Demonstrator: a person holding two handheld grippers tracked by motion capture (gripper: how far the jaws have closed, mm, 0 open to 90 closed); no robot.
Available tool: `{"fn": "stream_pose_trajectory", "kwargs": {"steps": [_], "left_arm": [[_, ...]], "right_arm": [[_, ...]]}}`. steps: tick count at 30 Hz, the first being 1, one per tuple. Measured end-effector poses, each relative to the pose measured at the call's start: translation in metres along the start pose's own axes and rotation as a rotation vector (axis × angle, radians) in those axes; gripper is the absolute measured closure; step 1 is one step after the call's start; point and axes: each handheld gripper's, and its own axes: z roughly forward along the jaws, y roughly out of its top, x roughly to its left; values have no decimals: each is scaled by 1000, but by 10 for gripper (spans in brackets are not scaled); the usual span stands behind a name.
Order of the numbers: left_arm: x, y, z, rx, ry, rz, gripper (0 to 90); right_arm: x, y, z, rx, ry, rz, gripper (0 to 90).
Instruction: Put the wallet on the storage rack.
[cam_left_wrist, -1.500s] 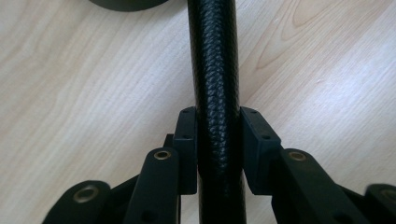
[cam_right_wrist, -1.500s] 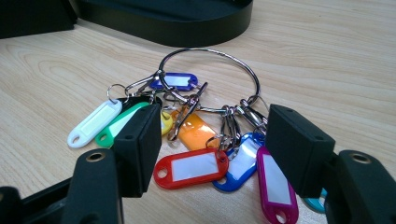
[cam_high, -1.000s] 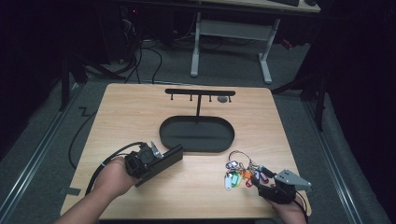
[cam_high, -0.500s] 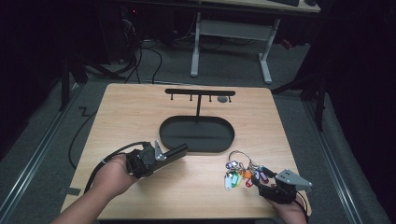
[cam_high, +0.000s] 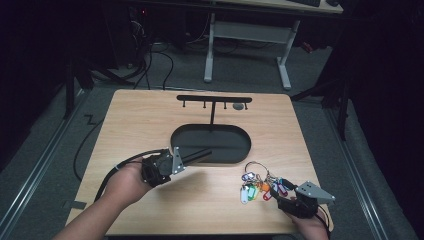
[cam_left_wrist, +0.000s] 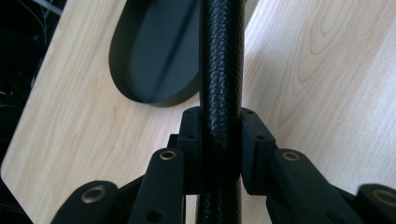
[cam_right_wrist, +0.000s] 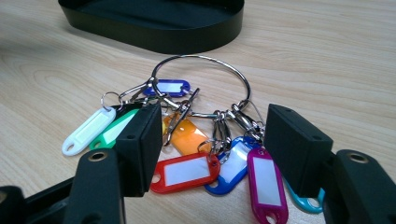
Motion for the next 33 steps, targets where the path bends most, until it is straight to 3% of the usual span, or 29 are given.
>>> {"fn": "stream_pose_trajectory", "kwargs": {"steps": [12, 23, 33], "left_arm": [[10, 13, 9, -29, 77, 40, 737], [10, 31, 28, -17, 94, 132, 737], [16, 51, 44, -33, 120, 178, 737]], "right_arm": [[1, -3, -3, -16, -2, 1, 376], [-2, -8, -14, -30, -11, 18, 380], [-2, -11, -20, -40, -24, 6, 380]]}}
